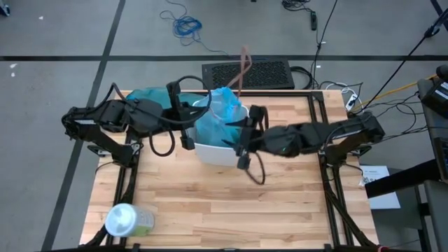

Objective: Place trash/remove bag and relplace
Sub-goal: Close the light blue trash bag

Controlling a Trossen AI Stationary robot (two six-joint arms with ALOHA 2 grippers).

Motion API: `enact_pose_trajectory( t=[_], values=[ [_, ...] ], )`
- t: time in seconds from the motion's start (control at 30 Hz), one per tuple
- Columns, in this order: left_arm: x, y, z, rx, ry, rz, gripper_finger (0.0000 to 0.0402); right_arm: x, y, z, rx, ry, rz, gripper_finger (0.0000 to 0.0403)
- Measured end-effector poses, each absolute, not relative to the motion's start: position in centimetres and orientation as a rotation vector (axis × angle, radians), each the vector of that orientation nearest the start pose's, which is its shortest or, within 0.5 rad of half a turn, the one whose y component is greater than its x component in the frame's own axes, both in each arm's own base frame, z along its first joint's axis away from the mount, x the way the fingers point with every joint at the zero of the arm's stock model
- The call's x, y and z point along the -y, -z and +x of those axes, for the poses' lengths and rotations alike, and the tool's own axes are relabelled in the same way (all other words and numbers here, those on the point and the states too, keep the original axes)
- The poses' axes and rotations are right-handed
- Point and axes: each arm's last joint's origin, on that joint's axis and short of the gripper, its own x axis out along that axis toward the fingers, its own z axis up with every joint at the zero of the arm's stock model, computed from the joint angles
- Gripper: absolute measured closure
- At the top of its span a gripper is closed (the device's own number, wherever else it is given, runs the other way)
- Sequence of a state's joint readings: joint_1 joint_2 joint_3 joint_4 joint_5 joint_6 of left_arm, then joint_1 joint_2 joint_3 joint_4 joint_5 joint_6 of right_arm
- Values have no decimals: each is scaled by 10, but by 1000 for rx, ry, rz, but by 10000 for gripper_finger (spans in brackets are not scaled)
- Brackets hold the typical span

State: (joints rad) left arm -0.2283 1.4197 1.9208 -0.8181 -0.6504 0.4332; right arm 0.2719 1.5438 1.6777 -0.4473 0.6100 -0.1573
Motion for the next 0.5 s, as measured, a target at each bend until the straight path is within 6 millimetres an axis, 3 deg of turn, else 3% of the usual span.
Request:
enact_pose_trajectory(
  t=[0.33, 0.5],
  values=[
    [40, -511, 248, -361, -353, 546, 402, -124, -391, 368, -234, 572, -217, 176],
    [40, -510, 248, -360, -353, 544, 402, -114, -375, 383, -209, 904, -234, 176]
  ],
)
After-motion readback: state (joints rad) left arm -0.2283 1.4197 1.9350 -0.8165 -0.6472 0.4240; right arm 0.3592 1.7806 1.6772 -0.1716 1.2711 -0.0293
